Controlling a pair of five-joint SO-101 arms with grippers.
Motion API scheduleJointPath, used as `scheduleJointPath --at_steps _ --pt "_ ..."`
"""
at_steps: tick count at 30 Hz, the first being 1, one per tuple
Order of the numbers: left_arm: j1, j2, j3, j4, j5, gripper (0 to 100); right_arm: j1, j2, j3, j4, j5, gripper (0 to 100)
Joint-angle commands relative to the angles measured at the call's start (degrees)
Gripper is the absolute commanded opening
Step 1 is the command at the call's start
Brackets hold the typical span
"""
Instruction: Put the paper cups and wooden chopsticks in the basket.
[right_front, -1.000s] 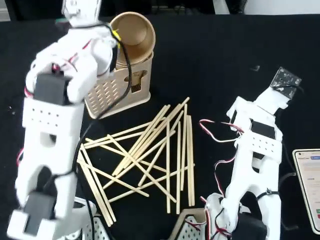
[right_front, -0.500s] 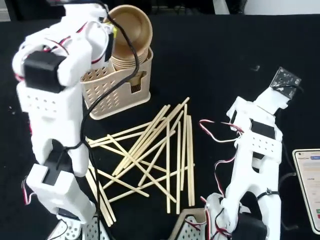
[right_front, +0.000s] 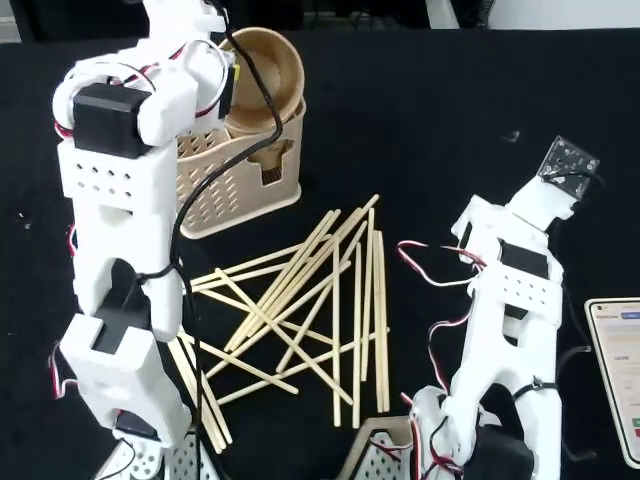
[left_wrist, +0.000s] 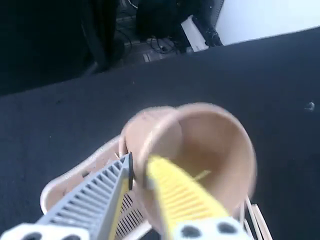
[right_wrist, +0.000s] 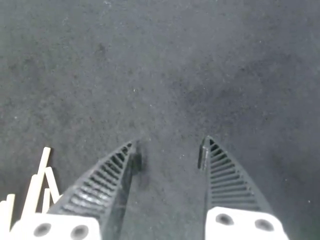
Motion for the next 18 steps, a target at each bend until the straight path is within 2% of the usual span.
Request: scheduleJointPath --at_steps 1,4,9,15,18 --pt "-2.8 -0.4 -0.4 -4.3 4.7 23 -0.9 -2.0 -0.4 -0.8 -0.2 19.4" --pt "-6.5 0.0 -0.4 -8.4 10.5 23 -0.9 -2.0 -0.4 -0.8 -0.2 19.4" --pt "-9.6 0.2 -0.1 -11.3 11.7 23 -0.9 -2.0 -0.4 -0.8 -0.2 19.4" --pt "-9.8 -0.4 -0.3 -10.7 11.5 23 -0.9 -2.0 -0.3 -0.8 -0.2 19.4" --pt "-12.0 -1.7 -2.1 -5.5 11.3 23 -1.3 -2.0 -0.3 -0.7 -0.2 19.4"
